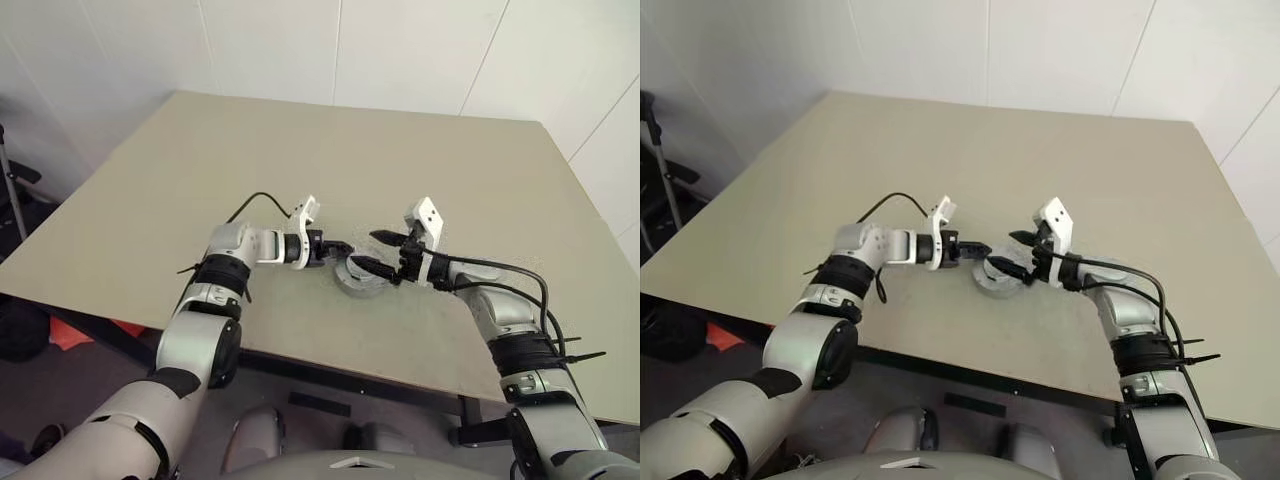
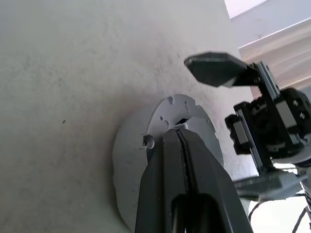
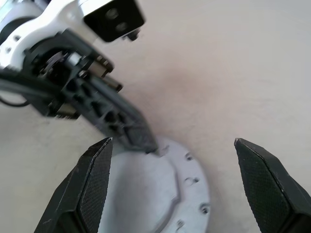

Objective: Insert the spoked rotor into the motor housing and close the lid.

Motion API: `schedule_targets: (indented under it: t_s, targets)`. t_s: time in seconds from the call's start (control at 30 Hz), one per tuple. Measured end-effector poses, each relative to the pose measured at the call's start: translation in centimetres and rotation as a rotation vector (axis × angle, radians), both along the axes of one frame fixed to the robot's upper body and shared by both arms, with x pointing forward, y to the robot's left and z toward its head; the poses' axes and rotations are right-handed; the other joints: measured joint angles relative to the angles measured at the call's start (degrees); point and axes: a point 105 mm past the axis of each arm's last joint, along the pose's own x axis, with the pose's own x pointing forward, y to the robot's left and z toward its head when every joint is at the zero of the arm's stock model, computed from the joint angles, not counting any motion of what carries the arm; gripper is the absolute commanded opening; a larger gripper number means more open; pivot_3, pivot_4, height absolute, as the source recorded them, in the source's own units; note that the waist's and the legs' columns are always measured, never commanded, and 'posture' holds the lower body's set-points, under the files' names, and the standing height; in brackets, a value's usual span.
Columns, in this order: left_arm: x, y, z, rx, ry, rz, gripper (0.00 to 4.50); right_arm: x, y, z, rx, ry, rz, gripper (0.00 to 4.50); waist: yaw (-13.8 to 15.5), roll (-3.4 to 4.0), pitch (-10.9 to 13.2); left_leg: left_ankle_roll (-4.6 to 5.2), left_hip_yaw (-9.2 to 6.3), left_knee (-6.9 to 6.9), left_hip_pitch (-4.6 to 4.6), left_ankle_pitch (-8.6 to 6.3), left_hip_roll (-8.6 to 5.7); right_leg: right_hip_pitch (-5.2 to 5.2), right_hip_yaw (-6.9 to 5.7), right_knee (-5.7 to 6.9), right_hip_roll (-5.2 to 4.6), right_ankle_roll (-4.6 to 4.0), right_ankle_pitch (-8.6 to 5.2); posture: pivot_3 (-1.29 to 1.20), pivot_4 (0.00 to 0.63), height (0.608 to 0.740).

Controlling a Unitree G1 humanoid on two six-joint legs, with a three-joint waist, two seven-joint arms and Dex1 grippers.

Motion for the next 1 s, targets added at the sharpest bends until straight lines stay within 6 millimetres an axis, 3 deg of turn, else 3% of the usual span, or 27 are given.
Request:
schedule_targets:
  t_s: [0.2, 0.33, 0.47, 0.7, 1.0]
  targets:
    - [-0.4, -0.4, 0.0, 0.001, 0.006, -0.023, 0.0, 1.5, -0.8, 2.4, 0.123, 0.031, -0.085, 4.48, 0.83, 0.0, 0.0, 0.0, 0.03, 0.04, -0.04, 0.0, 0.0, -0.07, -0.01, 0.09, -0.03, 0.0, 0.0, 0.0, 0.0, 0.74]
    - [-0.4, -0.4, 0.1, 0.0, 0.006, -0.025, 0.0, 1.8, -1.7, 2.3, 0.164, 0.109, -0.132, 4.48, 0.87, 0.01, 0.0, 0.04, 0.04, 0.12, -0.09, -0.02, -0.04, -0.12, -0.01, 0.16, -0.08, 0.0, 0.0, 0.0, 0.0, 0.74]
    - [-0.5, -0.5, 0.0, -0.002, 0.007, -0.026, 0.0, 2.0, -4.3, 2.3, 0.153, 0.237, -0.2, 4.48, 1.12, 0.01, -0.01, 0.15, 0.04, 0.45, -0.13, -0.09, -0.05, -0.14, -0.01, 0.46, -0.13, 0.0, 0.0, 0.0, 0.0, 0.74]
    - [-0.6, -0.4, -0.3, -0.003, 0.013, -0.021, 0.0, -0.9, -8.3, 0.2, 0.109, 0.558, -0.227, 4.48, 2.02, 0.04, 0.0, 0.2, 0.04, 0.94, -0.13, -0.13, -0.03, -0.12, 0.0, 0.83, -0.2, 0.0, -0.01, 0.0, 0.0, 0.74]
    - [-0.7, -0.4, -0.5, 0.003, 0.018, -0.022, 0.0, -3.6, -8.6, -0.7, 0.155, 0.778, -0.15, 4.48, 2.57, 0.07, -0.02, 0.13, 0.03, 0.98, -0.09, -0.08, -0.01, -0.08, 0.0, 0.87, -0.19, 0.01, -0.01, 0.0, 0.0, 0.74]
